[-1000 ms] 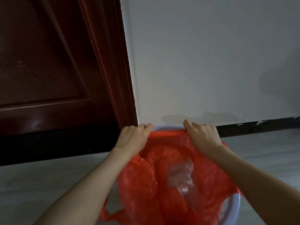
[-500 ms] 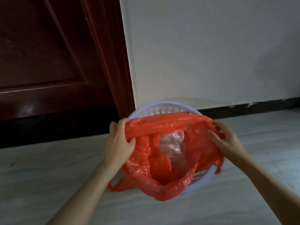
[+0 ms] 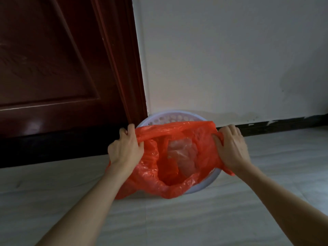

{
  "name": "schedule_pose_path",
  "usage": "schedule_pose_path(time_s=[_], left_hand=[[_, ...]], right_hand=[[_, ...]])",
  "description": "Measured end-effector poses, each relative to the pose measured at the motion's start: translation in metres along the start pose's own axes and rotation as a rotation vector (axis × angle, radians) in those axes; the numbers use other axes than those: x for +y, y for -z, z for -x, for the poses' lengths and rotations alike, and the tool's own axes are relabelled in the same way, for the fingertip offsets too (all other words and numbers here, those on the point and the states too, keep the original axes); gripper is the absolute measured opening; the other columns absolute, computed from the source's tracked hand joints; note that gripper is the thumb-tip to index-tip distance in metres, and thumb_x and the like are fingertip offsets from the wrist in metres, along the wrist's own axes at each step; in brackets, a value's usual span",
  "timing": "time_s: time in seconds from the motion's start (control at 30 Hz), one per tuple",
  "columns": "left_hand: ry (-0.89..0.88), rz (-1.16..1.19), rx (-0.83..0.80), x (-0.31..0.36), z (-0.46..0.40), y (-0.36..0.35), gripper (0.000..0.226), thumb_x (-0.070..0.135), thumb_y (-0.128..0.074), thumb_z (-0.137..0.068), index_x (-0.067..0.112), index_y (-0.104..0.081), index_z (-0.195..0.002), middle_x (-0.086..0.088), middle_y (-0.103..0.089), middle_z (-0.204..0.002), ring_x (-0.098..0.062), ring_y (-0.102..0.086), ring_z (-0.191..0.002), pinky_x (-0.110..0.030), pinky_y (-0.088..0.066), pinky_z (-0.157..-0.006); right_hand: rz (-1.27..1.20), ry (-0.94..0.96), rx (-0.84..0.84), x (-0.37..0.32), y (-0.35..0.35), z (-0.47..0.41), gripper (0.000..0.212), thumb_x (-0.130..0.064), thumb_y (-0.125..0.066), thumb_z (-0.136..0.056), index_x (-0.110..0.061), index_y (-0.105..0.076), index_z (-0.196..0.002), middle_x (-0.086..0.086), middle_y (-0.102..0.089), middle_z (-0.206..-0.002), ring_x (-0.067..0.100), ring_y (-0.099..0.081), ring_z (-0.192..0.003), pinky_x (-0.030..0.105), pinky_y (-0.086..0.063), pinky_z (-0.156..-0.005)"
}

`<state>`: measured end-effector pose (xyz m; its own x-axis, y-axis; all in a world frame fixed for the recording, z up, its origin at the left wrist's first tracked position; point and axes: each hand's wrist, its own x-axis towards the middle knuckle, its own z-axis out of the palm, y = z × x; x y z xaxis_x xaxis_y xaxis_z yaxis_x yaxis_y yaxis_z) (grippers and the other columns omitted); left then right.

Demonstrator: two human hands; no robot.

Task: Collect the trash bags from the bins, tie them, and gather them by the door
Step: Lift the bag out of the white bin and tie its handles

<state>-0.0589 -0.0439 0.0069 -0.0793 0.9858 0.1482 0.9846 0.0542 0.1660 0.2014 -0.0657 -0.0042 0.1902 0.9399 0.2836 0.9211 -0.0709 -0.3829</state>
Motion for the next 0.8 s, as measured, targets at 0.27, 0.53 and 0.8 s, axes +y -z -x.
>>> schedule_pose_path(time_s=[0.27,0.53,0.8], left_hand=[[0.18,0.417,-0.354,-0.035,0.02,0.019,0.06,0.057,-0.067,-0.072,0.015,-0.049,-0.111,-0.005,-0.062,-0.107,-0.027,-0.06,-0.104,-0.03,-0.045,-0.08],[-0.047,0.457,-0.452,-0.026,0.033,0.022,0.078,0.024,-0.076,-0.07,0.023,-0.031,-0.133,-0.005,-0.048,-0.115,-0.024,-0.054,-0.106,-0.032,-0.045,-0.088],[-0.157,0.292,-0.381,-0.011,0.018,0.036,0.053,0.014,-0.047,-0.089,0.025,-0.031,-0.139,-0.017,-0.058,-0.122,-0.036,-0.057,-0.109,-0.039,-0.047,-0.091]], right_hand=[[-0.058,-0.121,-0.258,0.007,0.024,0.031,0.056,-0.039,-0.053,-0.087,-0.02,-0.035,-0.136,0.011,-0.046,-0.135,0.038,-0.055,-0.113,0.042,-0.045,-0.085],[0.308,-0.162,-0.265,-0.012,0.033,0.031,0.029,-0.036,-0.045,-0.09,-0.012,-0.046,-0.105,0.02,-0.067,-0.099,0.042,-0.062,-0.095,0.039,-0.044,-0.073],[-0.46,-0.292,-0.404,-0.033,0.041,0.016,0.027,-0.005,-0.055,-0.086,0.003,-0.055,-0.112,0.01,-0.057,-0.08,0.021,-0.054,-0.064,0.017,-0.043,-0.052]])
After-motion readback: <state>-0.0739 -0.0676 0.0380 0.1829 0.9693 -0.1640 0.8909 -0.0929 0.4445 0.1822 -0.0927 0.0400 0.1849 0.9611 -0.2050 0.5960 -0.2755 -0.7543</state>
